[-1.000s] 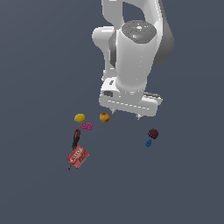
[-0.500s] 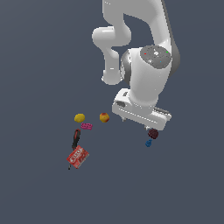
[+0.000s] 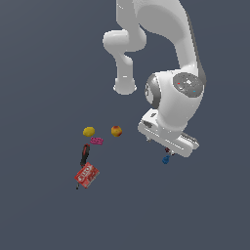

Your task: Pick up a designated object from a clutter of objects.

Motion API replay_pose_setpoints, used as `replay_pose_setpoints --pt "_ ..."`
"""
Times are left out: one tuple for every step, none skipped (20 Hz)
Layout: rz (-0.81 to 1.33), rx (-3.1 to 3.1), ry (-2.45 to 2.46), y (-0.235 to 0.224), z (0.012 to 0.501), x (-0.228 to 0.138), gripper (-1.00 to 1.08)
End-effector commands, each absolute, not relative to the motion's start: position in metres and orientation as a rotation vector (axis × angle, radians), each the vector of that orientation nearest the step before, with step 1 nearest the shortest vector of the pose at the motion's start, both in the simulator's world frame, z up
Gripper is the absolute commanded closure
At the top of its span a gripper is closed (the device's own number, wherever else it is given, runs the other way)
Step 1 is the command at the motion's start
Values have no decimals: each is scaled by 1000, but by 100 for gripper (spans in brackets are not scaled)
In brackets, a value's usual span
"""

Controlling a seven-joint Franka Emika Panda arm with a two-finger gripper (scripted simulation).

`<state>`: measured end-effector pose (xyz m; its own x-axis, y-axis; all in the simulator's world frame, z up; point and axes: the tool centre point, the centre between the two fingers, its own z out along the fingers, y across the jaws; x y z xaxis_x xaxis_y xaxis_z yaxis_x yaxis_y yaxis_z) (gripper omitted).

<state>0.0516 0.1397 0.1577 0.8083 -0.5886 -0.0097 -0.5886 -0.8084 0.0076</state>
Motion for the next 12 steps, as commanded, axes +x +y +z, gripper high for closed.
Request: replay_pose_setpoints --pt "-14 2960 -1040 151 146 53 -92" --pt "-13 2951 -1066 155 141 53 -92" --pt "-11 2942 -1092 159 137 53 -92" --pt "-10 2933 -1117 164 132 53 -92" --pt "-9 2924 -1140 167 128 53 -92" --pt "-8 2916 -1162 171 124 53 -92" --pt "-7 2908 -1183 175 120 53 -92" --pt "-6 2900 -1202 178 117 53 -92" --pt "-5 2893 -1220 181 113 53 -92" --pt "-4 2886 -1236 184 110 53 -92" --pt "-3 2880 -1251 186 108 52 -92" --pt "-3 2874 -1265 189 105 52 -92"
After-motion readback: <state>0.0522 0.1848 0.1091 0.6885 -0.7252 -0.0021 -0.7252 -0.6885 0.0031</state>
